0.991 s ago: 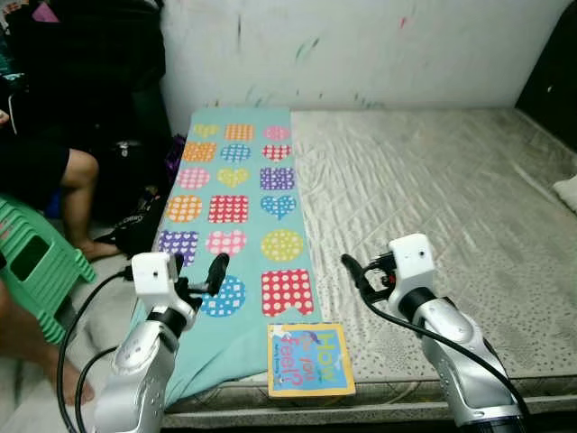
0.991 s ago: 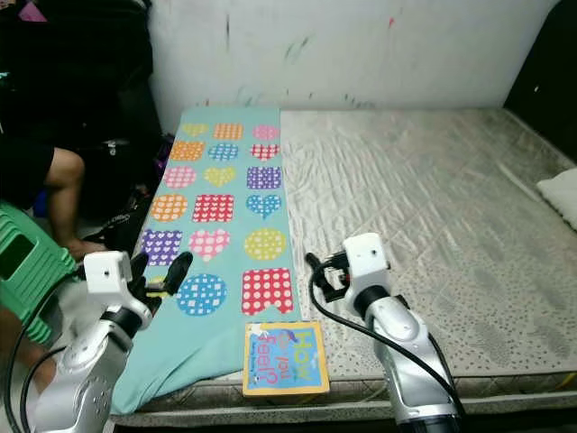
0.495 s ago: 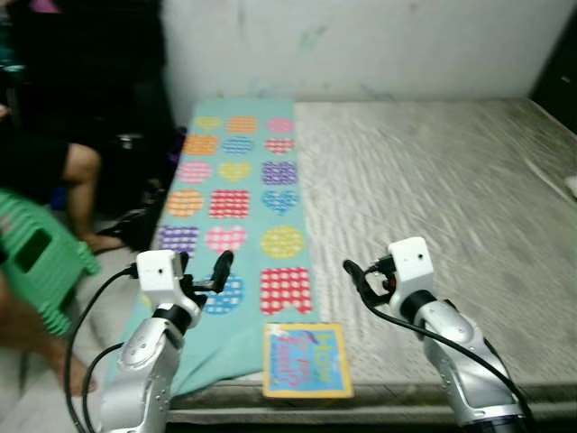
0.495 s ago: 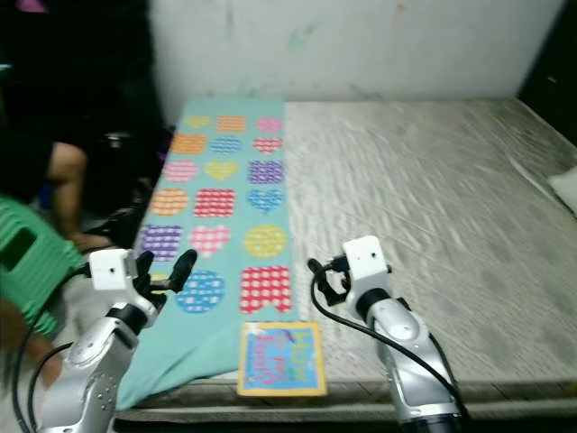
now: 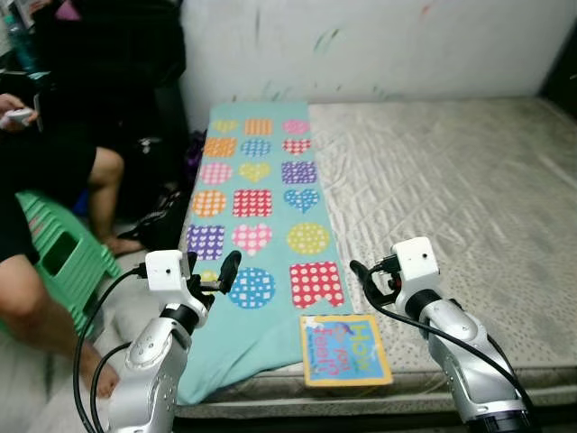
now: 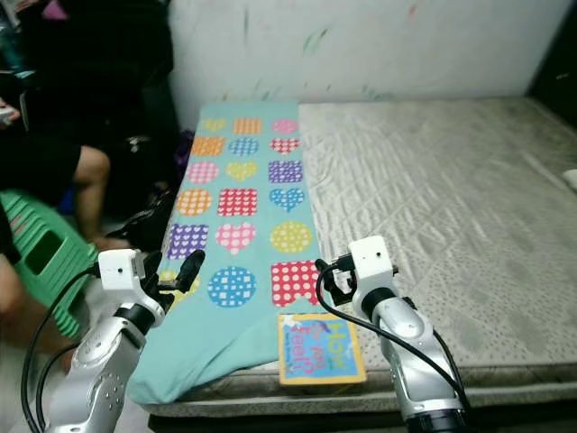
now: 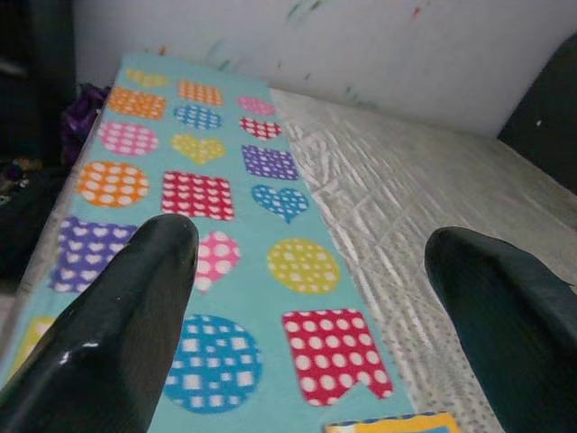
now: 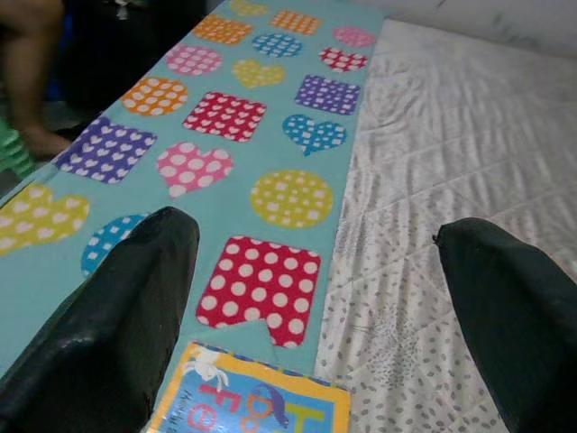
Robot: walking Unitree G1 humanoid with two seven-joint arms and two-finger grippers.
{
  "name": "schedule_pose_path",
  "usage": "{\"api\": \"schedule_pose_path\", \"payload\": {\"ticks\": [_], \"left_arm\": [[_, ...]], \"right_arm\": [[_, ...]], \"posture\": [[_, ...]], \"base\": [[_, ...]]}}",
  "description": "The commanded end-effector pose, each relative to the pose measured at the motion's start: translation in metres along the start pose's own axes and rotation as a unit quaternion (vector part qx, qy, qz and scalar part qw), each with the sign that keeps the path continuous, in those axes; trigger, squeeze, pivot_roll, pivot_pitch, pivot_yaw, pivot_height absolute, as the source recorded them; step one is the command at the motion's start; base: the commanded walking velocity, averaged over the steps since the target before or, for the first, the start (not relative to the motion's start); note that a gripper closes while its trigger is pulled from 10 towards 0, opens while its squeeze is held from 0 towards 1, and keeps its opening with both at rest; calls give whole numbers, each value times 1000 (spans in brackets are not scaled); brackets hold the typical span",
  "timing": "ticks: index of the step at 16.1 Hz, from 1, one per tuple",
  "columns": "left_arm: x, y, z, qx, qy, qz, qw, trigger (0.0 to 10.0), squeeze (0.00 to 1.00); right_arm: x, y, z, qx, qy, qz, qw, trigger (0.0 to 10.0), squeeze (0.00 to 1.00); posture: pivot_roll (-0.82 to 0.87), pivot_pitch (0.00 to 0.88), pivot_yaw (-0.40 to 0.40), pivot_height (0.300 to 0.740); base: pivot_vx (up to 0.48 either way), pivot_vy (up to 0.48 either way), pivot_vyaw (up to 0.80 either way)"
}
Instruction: Clean up the room
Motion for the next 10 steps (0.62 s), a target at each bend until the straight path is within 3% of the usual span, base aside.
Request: {"api": "schedule_pose_path", "payload": {"ticks": [1,7,10], "left_arm": [[9,2,-2,-2,14,9,1000,10000,0],[9,1,-2,0,17,8,1000,10000,0],[9,1,-3,2,13,8,1000,10000,0]], "right_arm": [[6,9,3,-13,9,-1,1000,10000,0],[4,11,3,-21,-2,0,1000,10000,0],[-8,16,1,-35,-31,12,999,10000,0]], "posture": [[-170,0,14,740],[-171,0,16,740],[-173,0,17,740]], "base": [[0,0,0],[0,0,0],[0,0,0]]}}
Point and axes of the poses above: a point about 5 cm out from each wrist's last joint towards the gripper, its own z axis pointing out of the wrist towards the gripper, its own y axis along the axis of the wrist's last joint, x = y × z, the point moved 6 cm from there along z, pointing out of the wrist towards the gripper, and after that the axes turned 3 degrees about z, right-handed, at the moved point
